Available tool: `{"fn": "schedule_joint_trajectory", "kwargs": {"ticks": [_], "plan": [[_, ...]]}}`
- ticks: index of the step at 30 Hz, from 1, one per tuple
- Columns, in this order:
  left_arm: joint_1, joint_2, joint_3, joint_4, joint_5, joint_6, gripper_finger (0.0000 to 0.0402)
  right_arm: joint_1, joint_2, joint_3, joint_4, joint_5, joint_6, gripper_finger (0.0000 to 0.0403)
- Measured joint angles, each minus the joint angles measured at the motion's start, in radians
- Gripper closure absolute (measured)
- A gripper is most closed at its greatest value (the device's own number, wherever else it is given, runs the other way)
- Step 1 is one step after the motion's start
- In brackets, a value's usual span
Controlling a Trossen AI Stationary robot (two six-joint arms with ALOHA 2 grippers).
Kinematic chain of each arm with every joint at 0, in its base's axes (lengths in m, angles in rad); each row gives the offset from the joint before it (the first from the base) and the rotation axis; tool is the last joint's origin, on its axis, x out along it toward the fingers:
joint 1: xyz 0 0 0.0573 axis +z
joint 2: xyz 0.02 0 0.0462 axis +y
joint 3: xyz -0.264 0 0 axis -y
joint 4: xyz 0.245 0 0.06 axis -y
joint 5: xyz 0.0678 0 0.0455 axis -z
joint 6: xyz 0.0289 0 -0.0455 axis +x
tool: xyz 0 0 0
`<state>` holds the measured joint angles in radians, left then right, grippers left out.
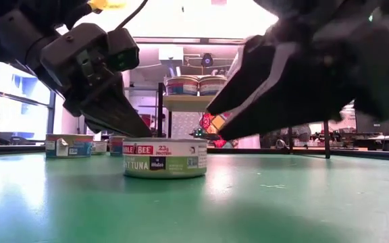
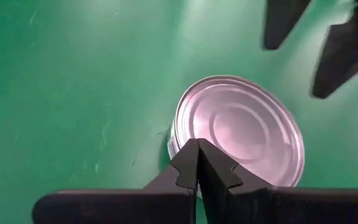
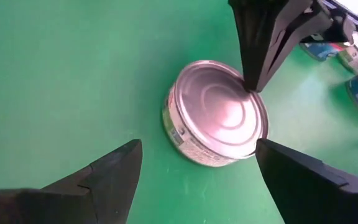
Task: Stack canned seafood by type on shelf
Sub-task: Stack the green tuna can on top of the top left green tuna can on the shelf
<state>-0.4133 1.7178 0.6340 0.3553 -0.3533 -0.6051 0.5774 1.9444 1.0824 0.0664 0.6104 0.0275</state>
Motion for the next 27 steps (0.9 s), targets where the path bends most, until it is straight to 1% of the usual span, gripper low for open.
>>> {"fn": "schedule_joint_trajectory", "kwargs": {"ticks": [7, 12, 16, 22, 27], "plan": [[0.0, 0.002, -0.003, 0.011, 0.003, 0.023, 0.0401, -0.015, 0.07, 0.0, 0.094, 0.029, -0.187, 0.0094], [0.001, 0.002, -0.003, 0.003, 0.004, 0.032, 0.0401, -0.015, 0.084, 0.0, 0.102, 0.037, -0.321, 0.0094], [0.001, 0.002, -0.003, -0.02, 0.004, 0.031, 0.0401, -0.015, 0.084, 0.0, 0.107, 0.037, -0.397, 0.0094], [0.0, 0.002, -0.003, -0.031, 0.004, 0.03, 0.0401, -0.017, 0.084, 0.001, 0.121, 0.037, -0.474, 0.0094], [0.0, 0.001, -0.003, -0.059, 0.002, 0.022, 0.0401, -0.032, 0.084, 0.001, 0.131, 0.037, -0.481, 0.0094]]}}
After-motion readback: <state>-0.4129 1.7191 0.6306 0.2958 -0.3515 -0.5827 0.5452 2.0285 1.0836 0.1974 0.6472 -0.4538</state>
